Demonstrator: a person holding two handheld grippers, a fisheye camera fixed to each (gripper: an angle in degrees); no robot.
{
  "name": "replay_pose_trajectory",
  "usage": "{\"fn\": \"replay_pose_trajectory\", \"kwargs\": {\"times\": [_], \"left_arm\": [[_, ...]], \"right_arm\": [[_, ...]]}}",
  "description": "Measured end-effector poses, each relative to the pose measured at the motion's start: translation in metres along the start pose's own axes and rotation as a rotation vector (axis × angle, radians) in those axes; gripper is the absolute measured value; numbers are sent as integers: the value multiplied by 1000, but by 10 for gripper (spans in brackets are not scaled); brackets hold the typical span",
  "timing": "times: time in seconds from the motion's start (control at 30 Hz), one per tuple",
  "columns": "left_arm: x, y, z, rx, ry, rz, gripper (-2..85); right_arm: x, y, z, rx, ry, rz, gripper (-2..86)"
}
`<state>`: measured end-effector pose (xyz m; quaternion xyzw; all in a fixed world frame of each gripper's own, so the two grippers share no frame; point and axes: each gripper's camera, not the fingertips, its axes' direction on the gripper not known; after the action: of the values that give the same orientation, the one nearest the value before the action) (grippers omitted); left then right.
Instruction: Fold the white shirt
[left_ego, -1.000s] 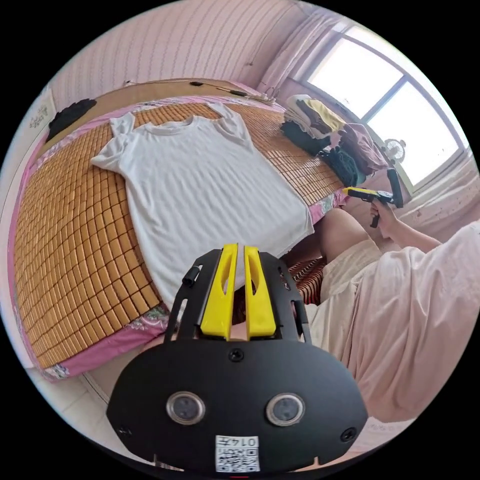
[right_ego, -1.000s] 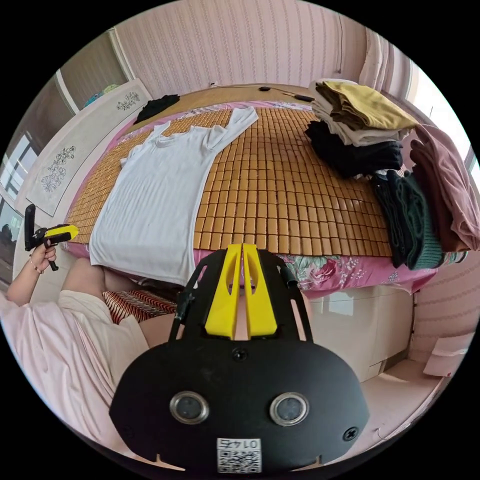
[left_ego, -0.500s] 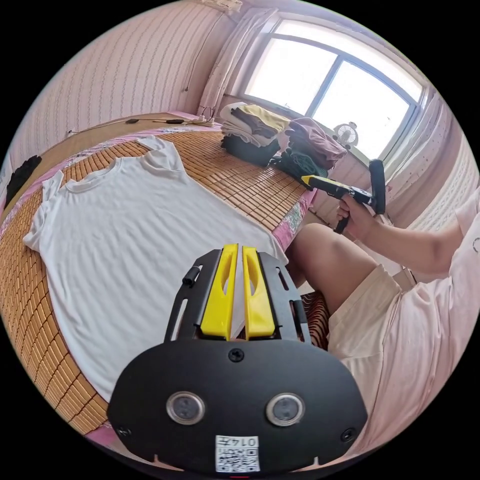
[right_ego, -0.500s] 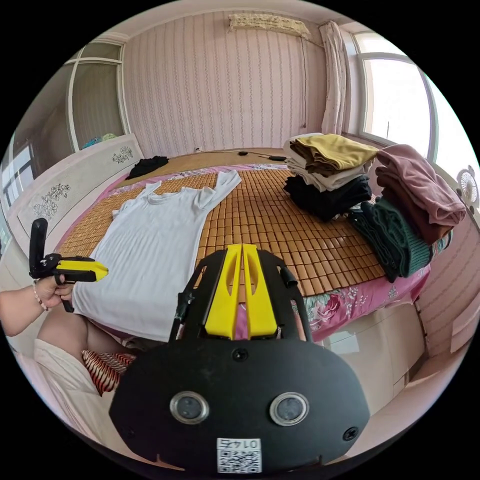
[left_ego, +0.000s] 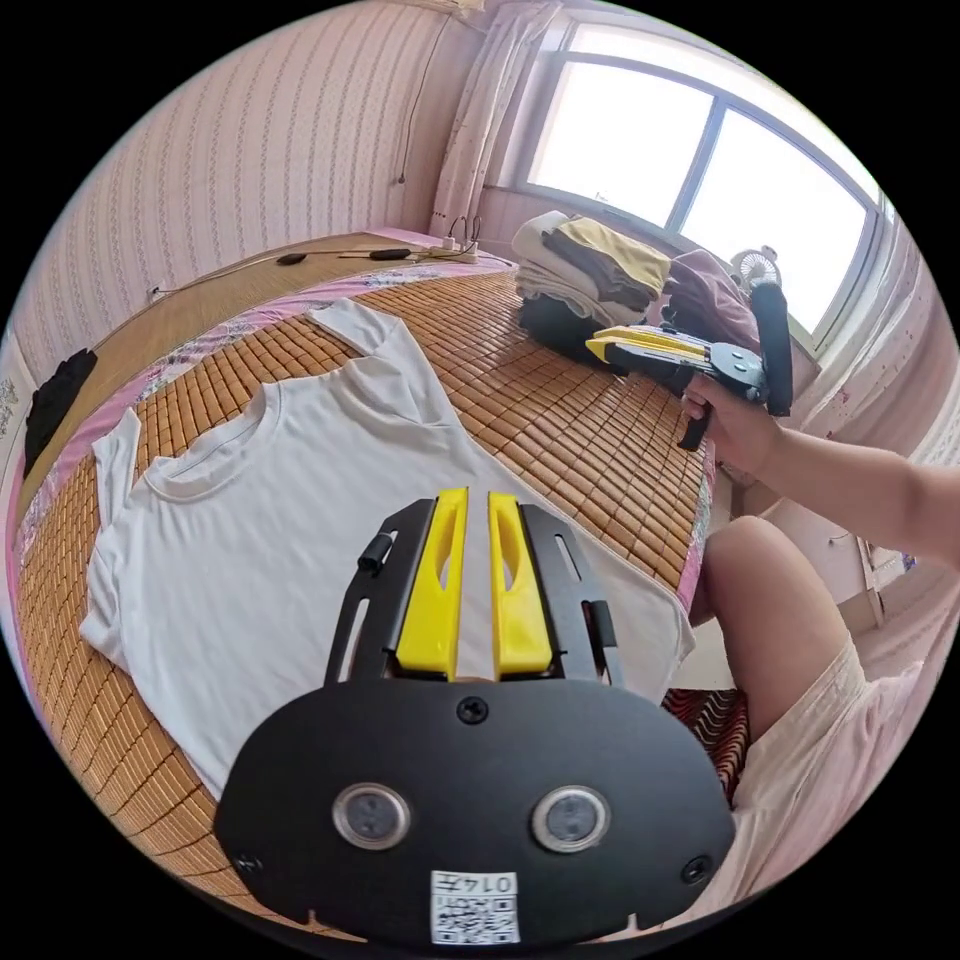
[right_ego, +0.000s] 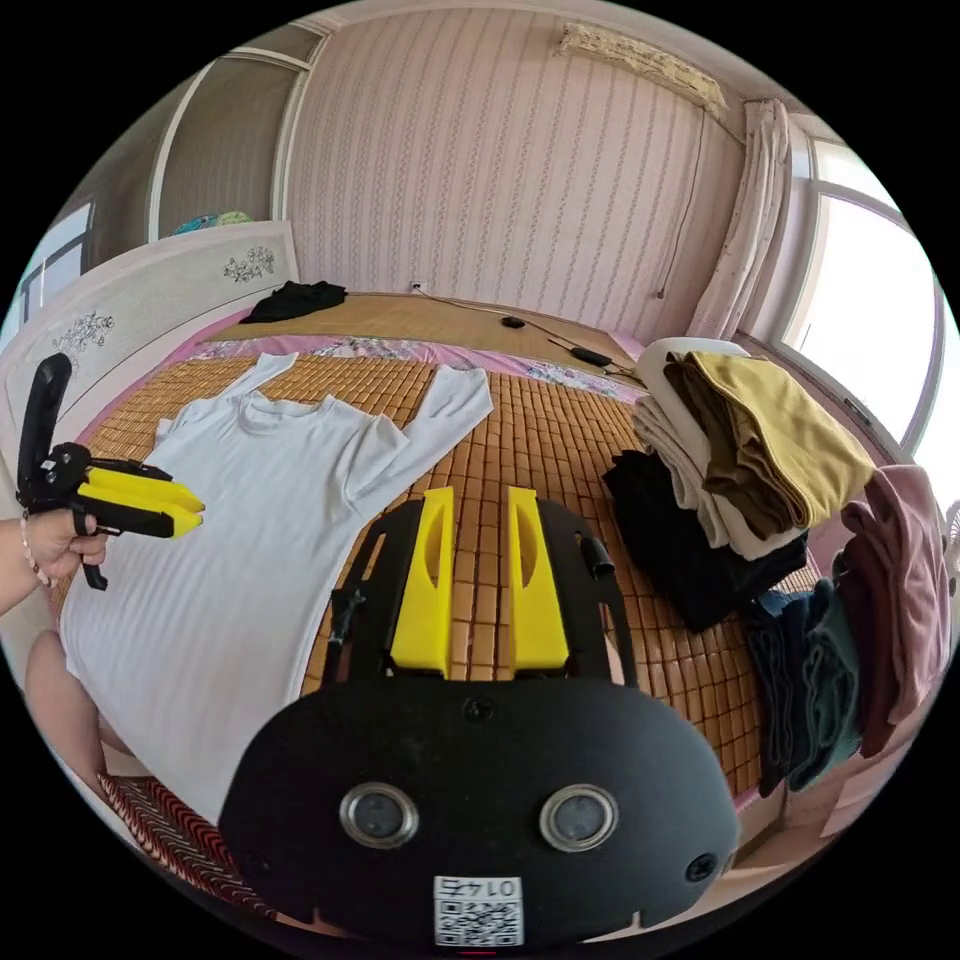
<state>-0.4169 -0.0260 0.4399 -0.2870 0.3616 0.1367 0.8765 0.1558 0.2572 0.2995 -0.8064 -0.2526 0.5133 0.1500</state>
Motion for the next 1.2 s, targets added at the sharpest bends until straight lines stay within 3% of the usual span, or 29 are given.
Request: {"fn": "replay_pose_trajectory", "kwargs": {"times": [0.23,0.53,0.63,0.8,0.9,1.03,1.2], "left_arm": [[-52,-96,92,-17,-14,-108,52],[-70,-161,196,-159,-21,-106,60],[-70,-168,211,-149,0,-97,51],[-60,-173,226,-114,-23,-54,46],[-49,-182,227,-140,-103,-42,27],[-22,-190,210,-33,-158,58,24],[1,-200,219,-94,-165,77,30]], "right_arm": [[17,-104,140,-115,-80,-12,117],[31,-154,273,-334,-184,96,73],[27,-152,267,-303,-210,-40,12],[49,-118,198,-181,-210,-114,-3],[57,-74,113,-145,-181,-159,-1],[61,-7,30,-61,-179,-143,12],[96,15,41,-157,-136,-43,70]]}}
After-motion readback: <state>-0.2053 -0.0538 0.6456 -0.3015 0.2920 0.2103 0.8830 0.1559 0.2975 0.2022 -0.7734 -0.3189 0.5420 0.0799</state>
